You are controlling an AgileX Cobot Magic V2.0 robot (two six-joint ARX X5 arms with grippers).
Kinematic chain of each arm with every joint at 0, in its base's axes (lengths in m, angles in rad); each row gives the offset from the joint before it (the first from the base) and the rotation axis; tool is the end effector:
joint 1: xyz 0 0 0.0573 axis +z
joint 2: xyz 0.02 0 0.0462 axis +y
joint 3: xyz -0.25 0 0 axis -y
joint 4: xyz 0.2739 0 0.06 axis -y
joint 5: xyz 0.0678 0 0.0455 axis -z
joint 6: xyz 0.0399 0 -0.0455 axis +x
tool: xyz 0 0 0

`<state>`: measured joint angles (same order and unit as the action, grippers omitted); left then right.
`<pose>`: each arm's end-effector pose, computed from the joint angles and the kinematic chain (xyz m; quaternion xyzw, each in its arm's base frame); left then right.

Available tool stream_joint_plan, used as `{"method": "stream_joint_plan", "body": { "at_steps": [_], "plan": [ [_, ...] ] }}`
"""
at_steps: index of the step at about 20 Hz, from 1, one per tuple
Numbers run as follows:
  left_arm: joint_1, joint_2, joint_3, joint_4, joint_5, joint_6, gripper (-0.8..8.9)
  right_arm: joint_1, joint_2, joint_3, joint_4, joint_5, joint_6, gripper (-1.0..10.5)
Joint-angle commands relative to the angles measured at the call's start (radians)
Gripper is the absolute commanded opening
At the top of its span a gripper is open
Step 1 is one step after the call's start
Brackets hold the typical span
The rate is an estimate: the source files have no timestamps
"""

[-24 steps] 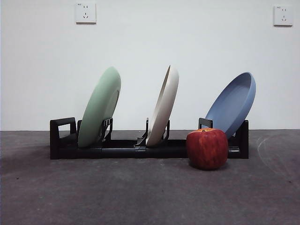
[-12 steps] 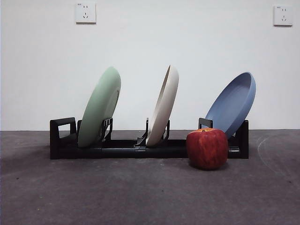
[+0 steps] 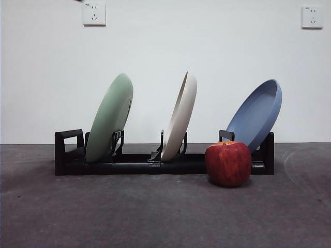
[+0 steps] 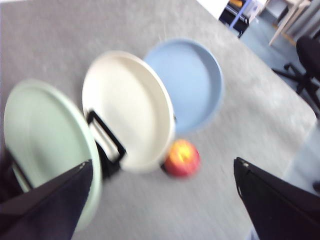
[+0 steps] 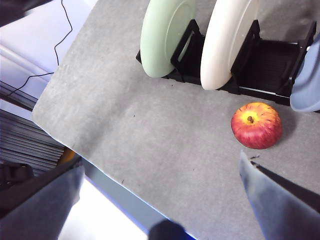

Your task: Take the green plate from the plate rack,put the plate on the table,take the apple from the table,put the apple in the plate

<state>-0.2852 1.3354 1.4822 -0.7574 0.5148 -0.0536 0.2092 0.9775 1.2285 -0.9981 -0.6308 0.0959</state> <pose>0.2899 -0.1055 0.3872 -0.0580 0.3084 -0.3633 0.8772 0.1947 0.0654 0.3690 0.1170 0.3746 0.3621 0.8455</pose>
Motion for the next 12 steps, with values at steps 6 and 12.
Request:
{"method": "stream_joint_plan", "body": {
  "at_steps": [6,12],
  "plan": [
    [-0.005,0.215,0.0,0.259,-0.124,-0.058,4.72,0.002,0.002,0.009,0.004,0.0,0.009,5.3],
    [-0.005,0.338,0.0,0.28,-0.176,-0.058,4.72,0.002,0.002,0.009,0.004,0.004,0.009,5.3]
  ]
}}
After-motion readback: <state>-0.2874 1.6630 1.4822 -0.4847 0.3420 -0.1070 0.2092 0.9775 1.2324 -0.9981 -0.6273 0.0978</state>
